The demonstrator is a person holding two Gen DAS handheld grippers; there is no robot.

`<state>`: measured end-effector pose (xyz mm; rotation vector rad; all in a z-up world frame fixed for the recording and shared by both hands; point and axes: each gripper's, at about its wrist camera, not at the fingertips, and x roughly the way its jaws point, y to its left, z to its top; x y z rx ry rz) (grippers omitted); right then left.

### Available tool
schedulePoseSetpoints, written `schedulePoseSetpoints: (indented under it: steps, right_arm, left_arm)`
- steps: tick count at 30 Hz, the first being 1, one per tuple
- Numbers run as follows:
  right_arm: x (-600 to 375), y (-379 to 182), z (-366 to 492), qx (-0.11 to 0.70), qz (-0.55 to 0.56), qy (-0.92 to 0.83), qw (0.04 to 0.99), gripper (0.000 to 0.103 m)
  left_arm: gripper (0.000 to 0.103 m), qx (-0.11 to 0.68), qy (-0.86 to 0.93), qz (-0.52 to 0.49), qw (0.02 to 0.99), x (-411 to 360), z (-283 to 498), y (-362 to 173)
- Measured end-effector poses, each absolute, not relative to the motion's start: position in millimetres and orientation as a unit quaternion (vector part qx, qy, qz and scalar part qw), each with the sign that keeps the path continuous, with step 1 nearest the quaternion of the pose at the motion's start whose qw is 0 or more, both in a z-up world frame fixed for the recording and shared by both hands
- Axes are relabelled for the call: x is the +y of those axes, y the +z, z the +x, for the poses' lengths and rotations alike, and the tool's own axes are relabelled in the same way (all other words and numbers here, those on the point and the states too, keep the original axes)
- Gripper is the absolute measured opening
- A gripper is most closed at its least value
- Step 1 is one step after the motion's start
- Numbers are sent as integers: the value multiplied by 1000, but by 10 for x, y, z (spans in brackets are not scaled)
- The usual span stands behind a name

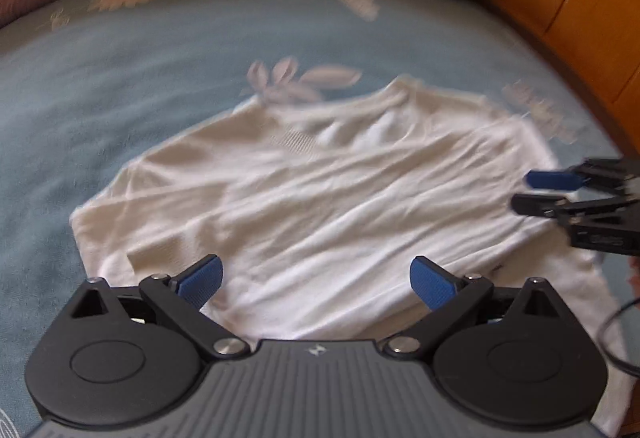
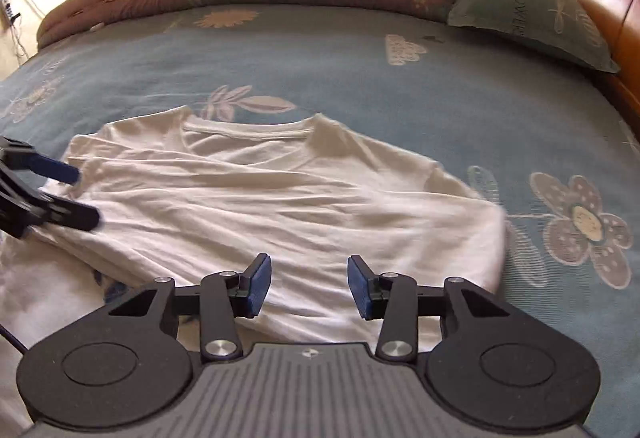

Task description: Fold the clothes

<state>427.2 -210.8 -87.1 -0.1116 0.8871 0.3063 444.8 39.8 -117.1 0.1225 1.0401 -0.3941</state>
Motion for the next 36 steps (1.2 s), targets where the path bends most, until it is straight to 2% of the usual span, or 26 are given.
schedulePoseSetpoints:
  steps: [4, 8, 11, 14, 20, 24, 30, 32, 36]
  right_arm:
    - [-2029, -983, 4231, 438, -77, 157, 882, 52]
    - [-2168, -782, 4037, 428, -63, 174, 885, 52]
    - [-2209, -707, 3798, 440, -72, 197, 873, 53]
    - [-2206, -748, 3534, 464, -79, 213, 856, 61]
    - [-2102, -998, 3082, 508, -106, 224, 825, 63]
    - [-2167, -1056, 2846, 516, -125, 242, 812, 83]
    - [-2334, -1109, 2764, 512, -138, 291, 796, 99]
    - [-2340, -1137, 2729, 505, -150, 308, 792, 103]
    - [-2403, -1145, 2599, 483, -175, 328, 793, 103]
  left_arm:
    - [100, 489, -193, 63, 848, 399, 4417, -1098]
    - [100, 470, -232, 74, 849, 401, 4187, -918]
    - [100, 474, -251, 107, 837, 344, 3968, -900]
    - [100, 487, -261, 129, 823, 318, 3724, -940]
    - [100, 523, -272, 162, 791, 306, 3206, -1093]
    - [101, 546, -248, 171, 782, 384, 2923, -1187]
    - [103, 553, -193, 128, 800, 442, 2801, -1215]
    - [103, 553, -179, 117, 805, 442, 2788, -1216]
    - [100, 553, -170, 108, 808, 424, 2721, -1122]
